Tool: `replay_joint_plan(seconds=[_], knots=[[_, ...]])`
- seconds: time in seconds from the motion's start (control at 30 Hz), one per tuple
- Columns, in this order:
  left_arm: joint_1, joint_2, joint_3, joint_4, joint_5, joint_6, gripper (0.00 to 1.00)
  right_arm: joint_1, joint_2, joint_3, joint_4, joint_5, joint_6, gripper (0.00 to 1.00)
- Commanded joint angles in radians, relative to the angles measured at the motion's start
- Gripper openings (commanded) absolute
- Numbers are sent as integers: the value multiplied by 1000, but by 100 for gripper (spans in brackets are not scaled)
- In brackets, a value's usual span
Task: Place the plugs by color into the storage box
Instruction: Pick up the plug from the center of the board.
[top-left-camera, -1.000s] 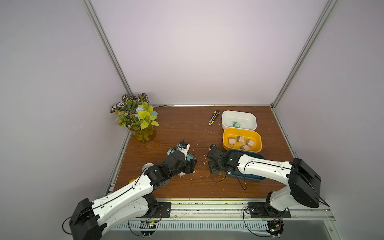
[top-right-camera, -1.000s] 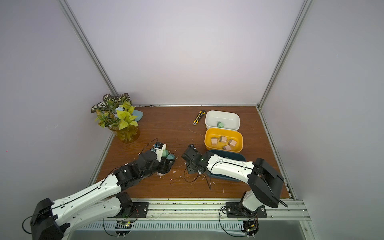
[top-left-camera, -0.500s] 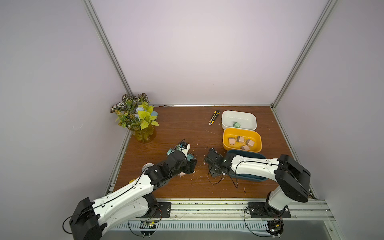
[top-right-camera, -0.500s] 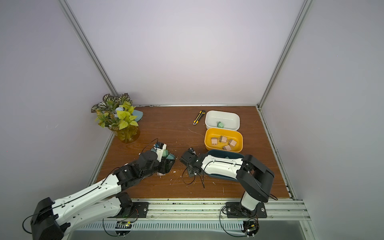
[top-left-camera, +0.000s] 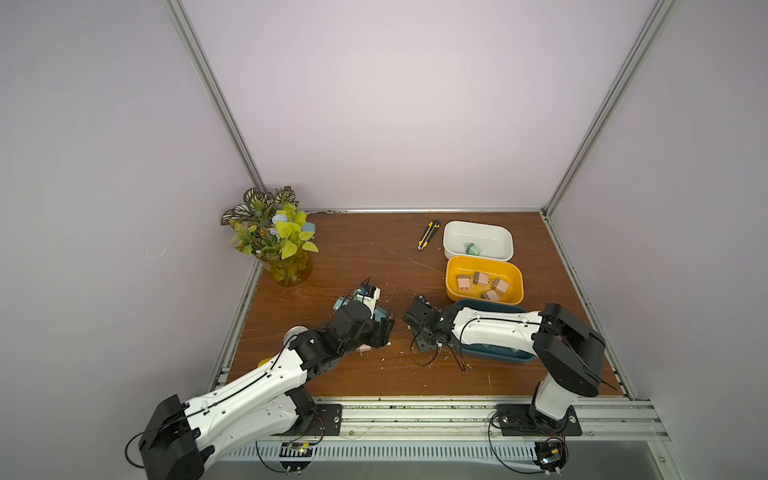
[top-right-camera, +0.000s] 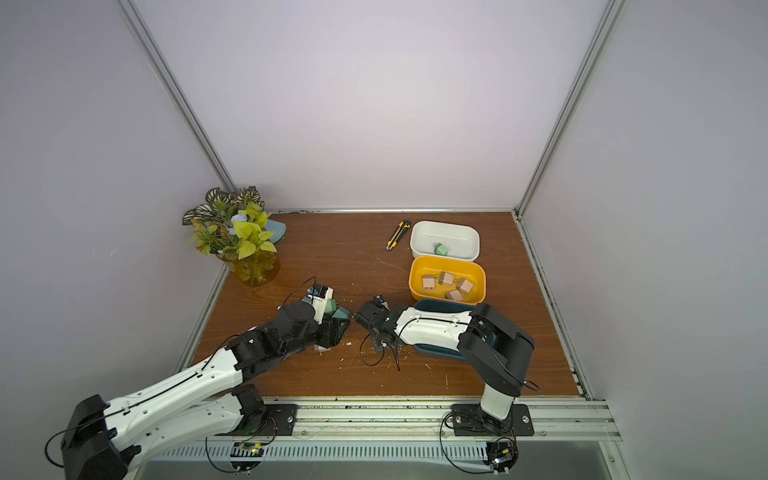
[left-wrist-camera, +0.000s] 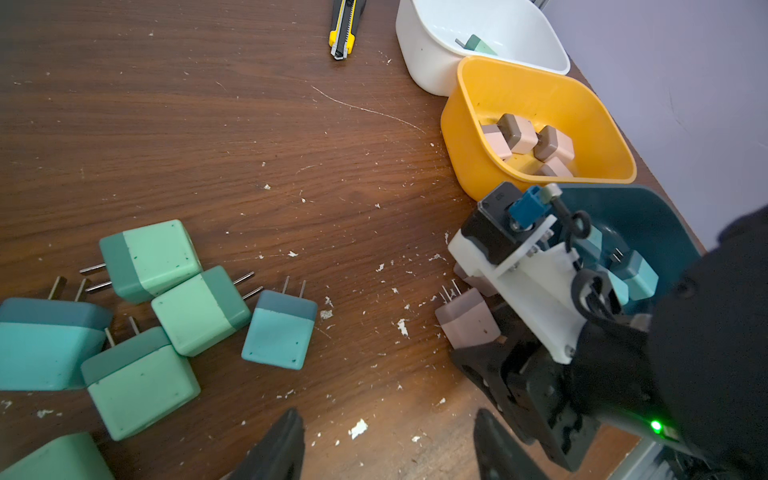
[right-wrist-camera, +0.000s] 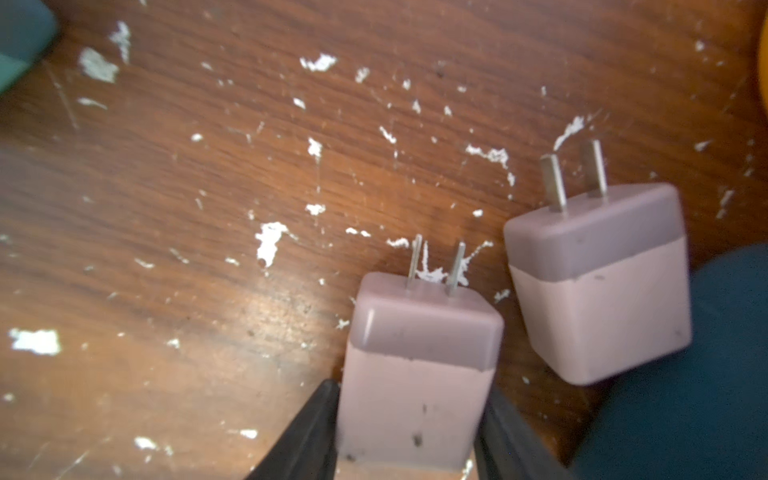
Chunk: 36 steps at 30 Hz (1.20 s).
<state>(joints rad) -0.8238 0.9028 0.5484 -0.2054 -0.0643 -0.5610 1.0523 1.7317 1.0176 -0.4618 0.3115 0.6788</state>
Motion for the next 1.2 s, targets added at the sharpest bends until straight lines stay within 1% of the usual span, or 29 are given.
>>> replay_joint_plan(seconds=[0.0,0.33,0.47,0.63,1.17], knots=[[5,1,-8,18,8,12,66,5,7,43,-13,30,-1,55],[5,1,-16,24,11,9,66,5,2,58,-4,34,-5,44],[5,-2,-17,26,11,8,66,4,-34,55,15,24,-10,40],[6,0,-21,34,14,4,66,4,-77,54,45,10,-16,38],[5,11,-20,63,36,-3,67,-5,-159,53,78,58,-10,34]])
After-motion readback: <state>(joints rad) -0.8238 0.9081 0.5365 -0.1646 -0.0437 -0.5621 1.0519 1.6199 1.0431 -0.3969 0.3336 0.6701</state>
